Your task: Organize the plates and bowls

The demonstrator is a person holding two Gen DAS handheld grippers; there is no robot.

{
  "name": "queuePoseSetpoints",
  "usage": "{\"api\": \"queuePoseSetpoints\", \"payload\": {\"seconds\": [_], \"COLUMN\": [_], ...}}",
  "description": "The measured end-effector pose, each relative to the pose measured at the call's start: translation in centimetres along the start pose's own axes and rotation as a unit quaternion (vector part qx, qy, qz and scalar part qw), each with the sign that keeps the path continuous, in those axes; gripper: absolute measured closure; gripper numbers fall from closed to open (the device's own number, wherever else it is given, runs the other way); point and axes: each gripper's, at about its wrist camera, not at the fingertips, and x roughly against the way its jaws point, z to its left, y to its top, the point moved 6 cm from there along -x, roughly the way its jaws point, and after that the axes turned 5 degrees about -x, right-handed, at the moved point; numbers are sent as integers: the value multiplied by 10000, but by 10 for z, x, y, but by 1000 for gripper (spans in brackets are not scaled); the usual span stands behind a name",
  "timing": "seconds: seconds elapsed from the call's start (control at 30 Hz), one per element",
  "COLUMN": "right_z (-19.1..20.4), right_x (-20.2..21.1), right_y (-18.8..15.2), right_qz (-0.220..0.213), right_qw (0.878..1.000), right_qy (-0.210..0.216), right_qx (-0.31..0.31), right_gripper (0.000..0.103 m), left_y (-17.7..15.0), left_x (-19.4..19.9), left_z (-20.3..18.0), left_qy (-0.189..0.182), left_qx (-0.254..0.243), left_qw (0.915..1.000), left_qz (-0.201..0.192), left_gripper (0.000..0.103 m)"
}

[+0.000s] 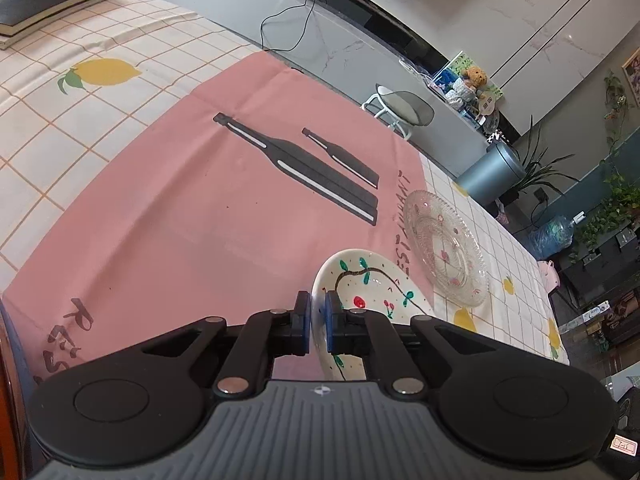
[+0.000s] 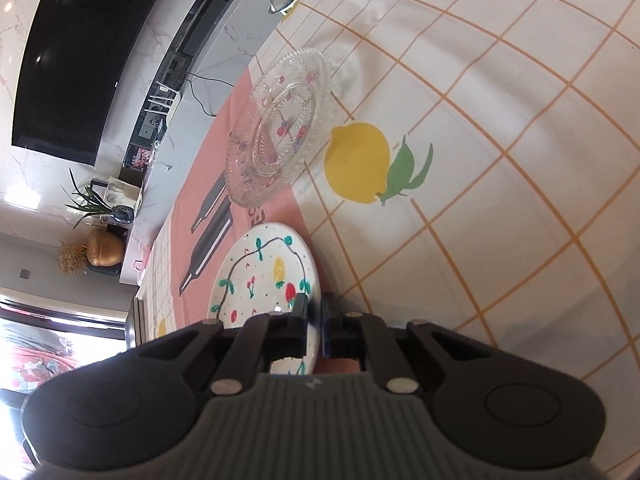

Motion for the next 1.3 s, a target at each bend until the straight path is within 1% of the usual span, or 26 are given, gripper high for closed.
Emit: {"api": "queuePoseSetpoints", "payload": {"seconds": [0.23, 0.37, 0.67, 0.87, 1.07, 1.3], "right_z": [0, 3, -10, -16, -6, -7], "right_x": [9, 17, 43, 61, 82, 97], "right_y": [-6, -13, -33, -50, -64, -80], "right_qz": [29, 6, 13, 83, 64, 108], "right_qw": [9996, 9997, 9987, 9982, 9995, 9999], "right_qy": [126, 138, 301, 289, 201, -28], "right_qx": [-256, -179, -409, -523, -247, -34], "right_gripper": [99, 99, 99, 99, 99, 99], "left_y": [2, -4, -21, -30, -40, -58], "left_x": [15, 23, 43, 64, 81, 92], "left_z": [-5, -3, -6, -9, -6, 1], "left_qy": [-25, -26, -119, -131, -193, -174], "left_qx": [-40, -12, 17, 45, 93, 101], "left_qw": [10000, 10000, 9999, 9999, 9998, 9998], "left_qz": [-10, 20, 30, -31, -53, 78], "left_gripper": [96, 96, 96, 96, 96, 95]}}
